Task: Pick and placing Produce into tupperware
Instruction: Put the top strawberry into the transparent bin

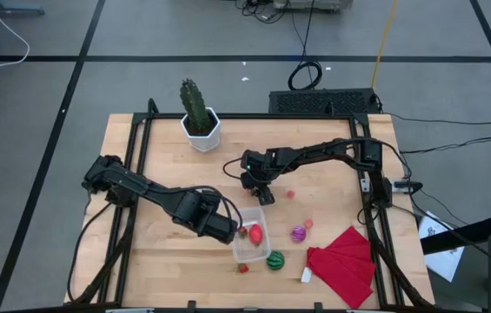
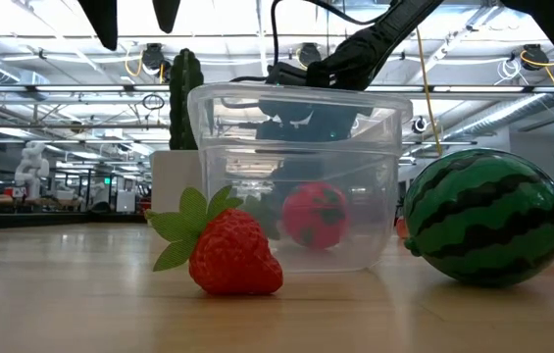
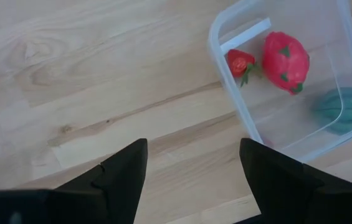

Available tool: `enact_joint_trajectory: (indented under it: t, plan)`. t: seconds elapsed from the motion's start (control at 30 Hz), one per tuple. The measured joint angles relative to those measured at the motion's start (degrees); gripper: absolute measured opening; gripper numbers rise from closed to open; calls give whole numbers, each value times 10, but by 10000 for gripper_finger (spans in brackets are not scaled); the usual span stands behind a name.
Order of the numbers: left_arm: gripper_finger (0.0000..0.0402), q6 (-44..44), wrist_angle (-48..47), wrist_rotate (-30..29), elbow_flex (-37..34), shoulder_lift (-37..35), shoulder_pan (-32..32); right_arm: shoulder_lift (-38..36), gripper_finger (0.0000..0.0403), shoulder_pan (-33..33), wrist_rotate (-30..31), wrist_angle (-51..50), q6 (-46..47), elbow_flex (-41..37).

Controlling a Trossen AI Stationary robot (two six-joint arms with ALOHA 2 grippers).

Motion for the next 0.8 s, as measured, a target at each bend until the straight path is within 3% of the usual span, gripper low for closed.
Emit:
enact_joint_trajectory:
  t: [0.37, 0.53, 0.8]
  plan:
    - [258, 11, 0, 0, 0, 0, 6, -1, 113, -11, 7, 8, -10, 0]
    - [257, 12, 0, 0, 0, 0, 6, -4, 93, -26, 40, -4, -22, 9]
    - [258, 13, 1, 0, 0, 0, 5, -26, 88, -37, 39, -15, -32, 17]
